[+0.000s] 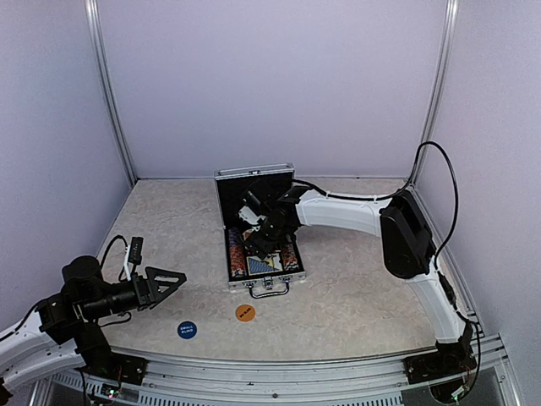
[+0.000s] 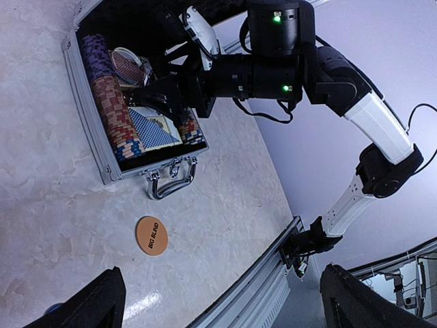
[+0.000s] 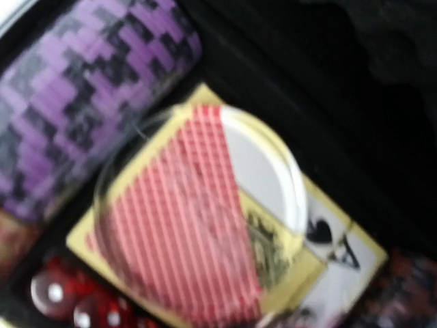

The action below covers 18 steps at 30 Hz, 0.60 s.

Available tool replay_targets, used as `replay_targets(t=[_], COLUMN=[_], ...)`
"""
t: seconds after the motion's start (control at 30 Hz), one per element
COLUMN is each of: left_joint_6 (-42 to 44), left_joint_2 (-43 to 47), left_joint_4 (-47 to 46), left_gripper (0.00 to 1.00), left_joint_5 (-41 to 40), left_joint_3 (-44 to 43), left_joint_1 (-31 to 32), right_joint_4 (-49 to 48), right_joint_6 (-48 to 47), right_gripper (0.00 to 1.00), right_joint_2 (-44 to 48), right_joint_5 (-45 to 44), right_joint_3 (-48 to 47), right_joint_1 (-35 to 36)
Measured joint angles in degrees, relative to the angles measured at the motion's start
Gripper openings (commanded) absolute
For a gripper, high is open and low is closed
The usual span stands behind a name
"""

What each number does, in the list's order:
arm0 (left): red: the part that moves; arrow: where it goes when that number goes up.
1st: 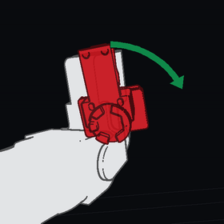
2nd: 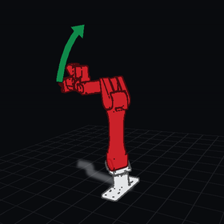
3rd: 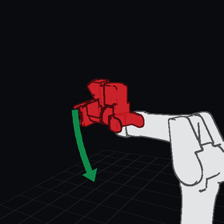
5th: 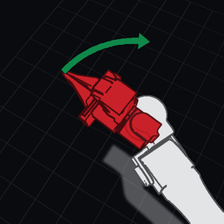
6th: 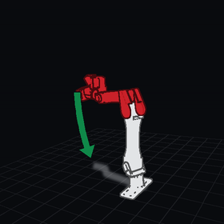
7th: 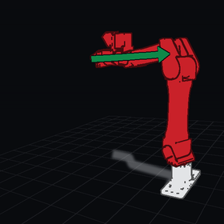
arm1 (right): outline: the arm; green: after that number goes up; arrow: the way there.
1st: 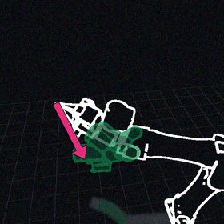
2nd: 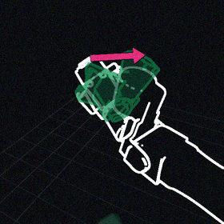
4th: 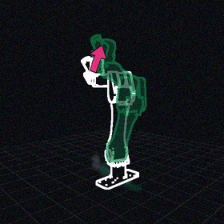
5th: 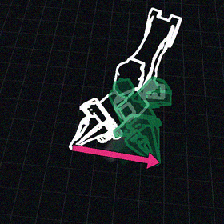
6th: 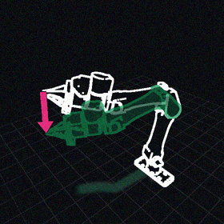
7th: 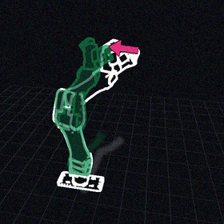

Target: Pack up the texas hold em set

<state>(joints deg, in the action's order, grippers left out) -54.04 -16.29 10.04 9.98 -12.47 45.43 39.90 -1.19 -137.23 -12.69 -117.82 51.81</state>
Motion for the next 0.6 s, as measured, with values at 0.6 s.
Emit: replay_targets(t=[0.6], left_joint_6=[0.0], left_joint_2=[-0.37], left_joint_4=[-0.02], left_gripper=[0.99], left_joint_5=[0.02], left_joint_3=[0.0], left_joint_1=[0.0], right_joint_4=[0.31], right_joint_6=[0.15], right_gripper=[0.86], right_joint_2=[7.06], right_joint_5=[-4.92], right_joint_3=[9.9], right_joint_1=[0.31])
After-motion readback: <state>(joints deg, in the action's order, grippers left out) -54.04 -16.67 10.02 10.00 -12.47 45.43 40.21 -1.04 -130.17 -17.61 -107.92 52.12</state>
